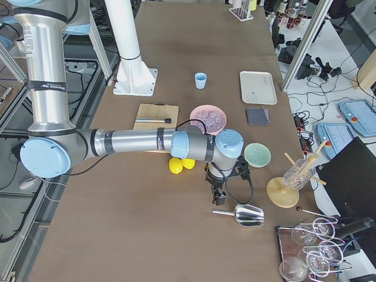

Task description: Put ice and strawberries in cup

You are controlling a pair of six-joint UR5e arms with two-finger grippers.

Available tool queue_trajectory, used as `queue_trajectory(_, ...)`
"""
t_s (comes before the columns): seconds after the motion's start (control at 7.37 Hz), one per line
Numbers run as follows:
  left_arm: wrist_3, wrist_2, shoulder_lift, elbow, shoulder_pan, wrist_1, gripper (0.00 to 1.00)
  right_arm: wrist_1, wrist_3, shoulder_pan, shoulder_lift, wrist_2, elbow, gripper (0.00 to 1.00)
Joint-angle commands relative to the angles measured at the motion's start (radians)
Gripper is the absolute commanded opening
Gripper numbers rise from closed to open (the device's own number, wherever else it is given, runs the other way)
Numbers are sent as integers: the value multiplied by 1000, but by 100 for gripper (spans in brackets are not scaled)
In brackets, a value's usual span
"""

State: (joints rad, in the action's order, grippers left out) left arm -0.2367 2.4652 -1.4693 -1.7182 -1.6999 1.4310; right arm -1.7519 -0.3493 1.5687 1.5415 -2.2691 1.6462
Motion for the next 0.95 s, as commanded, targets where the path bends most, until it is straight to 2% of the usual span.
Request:
queue_trajectory(0.0,-3,3,0,37,-61,0,98,0,9,4,2,0,6,100)
queue_trajectory(0.41,-6,0,-23,40,-61,20,98,-1,10,4,8,-4,9,100)
queue_trajectory(0.68,-7,-8,-2,25,-63,45,98,-1,10,5,22,-1,21,100)
queue_trajectory(0.81,-4,-44,1,31,-63,43,98,0,-2,4,23,-1,27,100)
